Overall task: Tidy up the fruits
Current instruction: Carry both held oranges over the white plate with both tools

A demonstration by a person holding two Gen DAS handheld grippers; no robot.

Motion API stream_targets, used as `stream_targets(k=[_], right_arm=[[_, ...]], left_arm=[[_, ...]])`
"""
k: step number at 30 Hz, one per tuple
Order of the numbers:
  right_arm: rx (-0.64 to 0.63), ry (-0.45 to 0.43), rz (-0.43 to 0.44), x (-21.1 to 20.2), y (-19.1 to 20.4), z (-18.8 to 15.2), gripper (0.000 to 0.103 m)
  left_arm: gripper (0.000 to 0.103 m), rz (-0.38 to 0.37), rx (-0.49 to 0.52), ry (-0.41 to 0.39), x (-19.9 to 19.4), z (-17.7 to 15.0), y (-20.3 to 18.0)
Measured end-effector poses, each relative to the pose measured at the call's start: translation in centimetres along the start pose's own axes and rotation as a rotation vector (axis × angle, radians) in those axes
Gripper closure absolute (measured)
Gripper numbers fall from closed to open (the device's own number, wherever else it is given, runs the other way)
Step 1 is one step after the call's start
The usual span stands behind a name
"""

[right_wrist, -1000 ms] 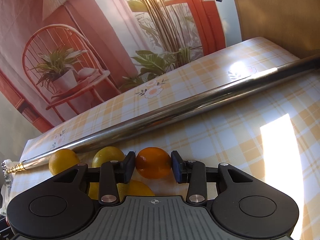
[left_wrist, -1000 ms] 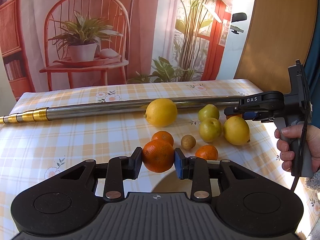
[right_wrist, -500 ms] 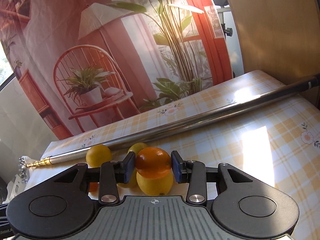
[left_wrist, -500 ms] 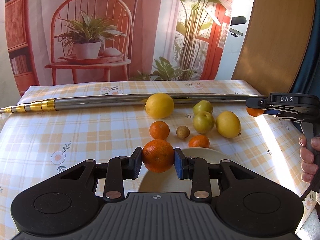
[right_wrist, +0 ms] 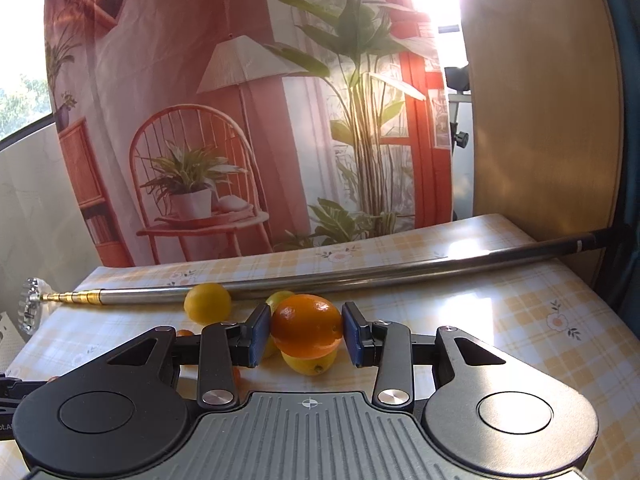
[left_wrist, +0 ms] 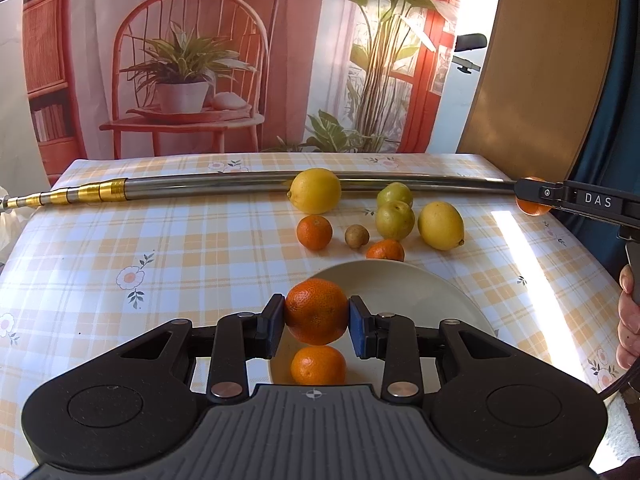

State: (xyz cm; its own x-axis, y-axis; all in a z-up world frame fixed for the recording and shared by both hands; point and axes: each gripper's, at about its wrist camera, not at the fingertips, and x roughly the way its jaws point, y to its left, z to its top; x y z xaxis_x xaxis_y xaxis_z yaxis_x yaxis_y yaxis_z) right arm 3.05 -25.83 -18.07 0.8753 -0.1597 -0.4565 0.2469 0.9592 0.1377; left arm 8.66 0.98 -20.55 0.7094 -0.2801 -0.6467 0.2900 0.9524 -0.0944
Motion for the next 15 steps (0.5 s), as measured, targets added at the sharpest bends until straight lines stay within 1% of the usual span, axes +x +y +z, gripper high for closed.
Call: stream_targets(k=[4, 6, 11, 13, 15], right_arm=[[-0.039, 0.006, -0.009, -0.9, 0.7, -0.2, 0.067], [-0.040, 0.022, -0.002, -1.2, 0.9, -0.4, 0.067], [-0.039, 0.073, 0.052, -1.6, 1.2, -1.4, 0.067], [-0.041, 0.104, 0.091, -1.5, 1.5, -1.9, 0.067], [-0.063, 0.148, 0.111, -1.2, 2.0, -2.4, 0.067]], left_arm=[[0.067, -0.002, 0.003, 0.010, -0.3, -0.4, -0.2], [0.067, -0.007, 0.002, 0.017, -0.4, -0.6, -0.2], [0.067, -0.027, 0.006, 0.042, -0.4, -1.1, -0.4], [0.067, -0.040, 0.011, 0.063, -0.2, -1.5, -0.5], [0.067, -0.048, 0.026, 0.078, 0.0, -1.8, -0.6]])
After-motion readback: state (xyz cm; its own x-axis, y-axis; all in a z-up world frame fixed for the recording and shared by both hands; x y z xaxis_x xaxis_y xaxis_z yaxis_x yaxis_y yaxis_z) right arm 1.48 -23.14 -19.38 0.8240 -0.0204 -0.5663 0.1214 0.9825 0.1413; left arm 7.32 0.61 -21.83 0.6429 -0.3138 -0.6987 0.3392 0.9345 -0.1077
